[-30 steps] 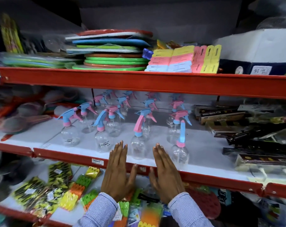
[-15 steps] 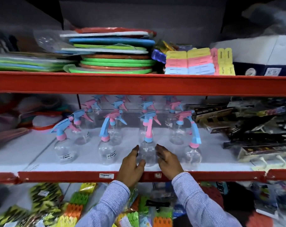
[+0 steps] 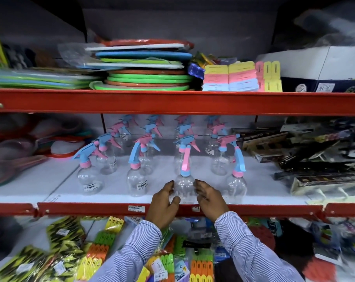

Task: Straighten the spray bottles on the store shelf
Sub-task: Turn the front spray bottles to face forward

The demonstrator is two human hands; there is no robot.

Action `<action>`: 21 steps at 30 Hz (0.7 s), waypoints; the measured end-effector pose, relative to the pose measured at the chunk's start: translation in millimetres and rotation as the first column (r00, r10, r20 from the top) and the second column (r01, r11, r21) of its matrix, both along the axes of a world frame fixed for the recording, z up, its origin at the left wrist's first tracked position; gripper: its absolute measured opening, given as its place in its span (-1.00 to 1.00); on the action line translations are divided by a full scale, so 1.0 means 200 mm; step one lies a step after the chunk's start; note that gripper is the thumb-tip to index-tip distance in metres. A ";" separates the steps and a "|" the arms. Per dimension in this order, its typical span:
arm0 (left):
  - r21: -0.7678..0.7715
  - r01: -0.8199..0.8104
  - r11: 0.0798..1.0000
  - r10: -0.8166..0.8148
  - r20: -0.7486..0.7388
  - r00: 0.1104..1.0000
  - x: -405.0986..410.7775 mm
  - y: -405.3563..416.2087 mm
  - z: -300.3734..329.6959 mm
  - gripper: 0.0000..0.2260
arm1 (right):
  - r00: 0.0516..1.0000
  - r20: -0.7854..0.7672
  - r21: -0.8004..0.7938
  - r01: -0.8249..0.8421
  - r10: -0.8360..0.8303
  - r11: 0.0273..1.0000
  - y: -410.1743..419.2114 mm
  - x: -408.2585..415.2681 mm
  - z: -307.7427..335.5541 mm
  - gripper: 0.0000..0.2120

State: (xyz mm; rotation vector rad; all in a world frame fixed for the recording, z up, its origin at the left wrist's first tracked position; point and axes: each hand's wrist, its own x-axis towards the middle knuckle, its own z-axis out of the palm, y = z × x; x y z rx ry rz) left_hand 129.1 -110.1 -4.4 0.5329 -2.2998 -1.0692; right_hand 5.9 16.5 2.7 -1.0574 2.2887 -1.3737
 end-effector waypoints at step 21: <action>-0.252 -0.314 0.915 0.309 -0.062 0.949 0.59 -0.17 -0.03 -0.46 | 0.931 -0.361 -0.359 -0.089 -0.050 0.929 -0.14 0.50 -0.10 -0.46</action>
